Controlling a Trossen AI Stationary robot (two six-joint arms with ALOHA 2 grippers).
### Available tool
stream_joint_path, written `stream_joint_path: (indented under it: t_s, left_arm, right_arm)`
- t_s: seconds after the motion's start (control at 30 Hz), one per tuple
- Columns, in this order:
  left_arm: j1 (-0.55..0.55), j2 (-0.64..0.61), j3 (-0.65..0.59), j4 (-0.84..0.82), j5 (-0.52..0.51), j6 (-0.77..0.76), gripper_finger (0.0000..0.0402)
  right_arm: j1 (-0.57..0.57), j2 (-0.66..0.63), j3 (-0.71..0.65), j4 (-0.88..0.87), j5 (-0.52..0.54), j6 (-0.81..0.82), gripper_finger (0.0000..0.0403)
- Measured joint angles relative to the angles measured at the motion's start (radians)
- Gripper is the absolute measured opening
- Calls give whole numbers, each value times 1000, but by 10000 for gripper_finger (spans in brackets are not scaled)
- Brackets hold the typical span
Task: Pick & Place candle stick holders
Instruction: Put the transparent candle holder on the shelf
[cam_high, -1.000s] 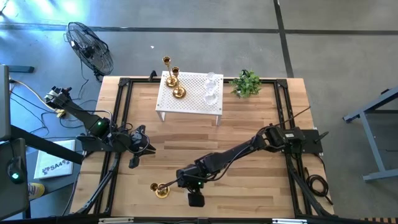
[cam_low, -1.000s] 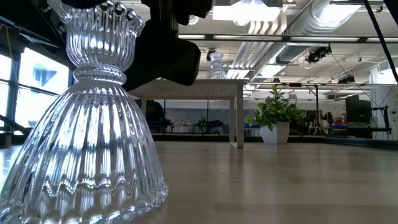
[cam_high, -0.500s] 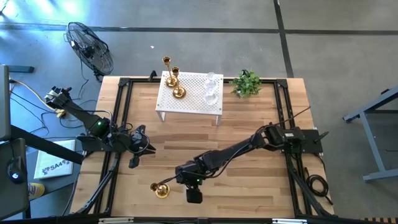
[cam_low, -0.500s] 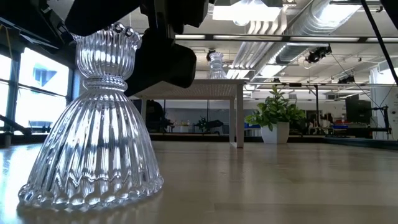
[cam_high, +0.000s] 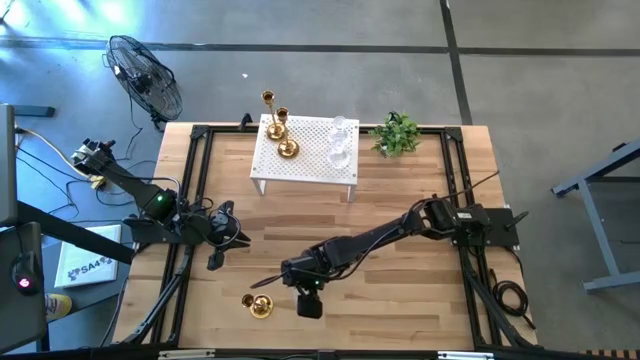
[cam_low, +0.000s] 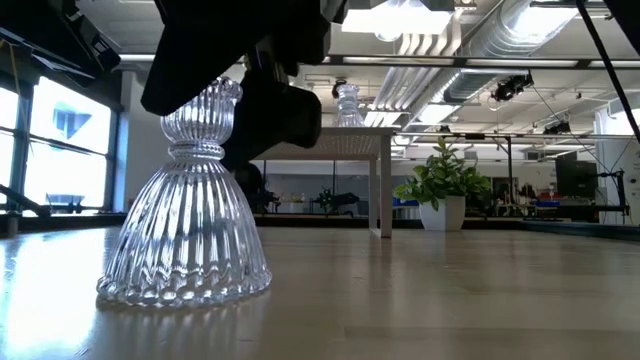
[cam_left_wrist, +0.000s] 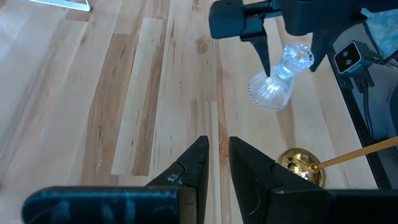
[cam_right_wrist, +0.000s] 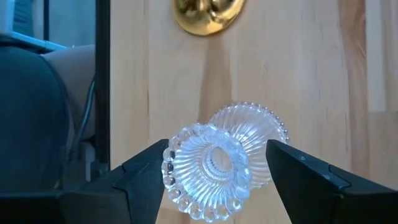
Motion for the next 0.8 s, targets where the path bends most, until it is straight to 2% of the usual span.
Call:
stream_joint_path:
  t_s: [0.2, 0.6, 0.8]
  left_arm:
    - [0, 0, 0, 0, 0, 0, 60]
    - [0, 0, 0, -1, 0, 0, 60]
    - [0, 0, 0, -1, 0, 0, 60]
  right_arm:
    - [-5, 0, 0, -15, 9, -1, 253]
    - [-17, -4, 3, -13, 23, -14, 174]
    - [-17, -5, 3, -14, 28, -35, 162]
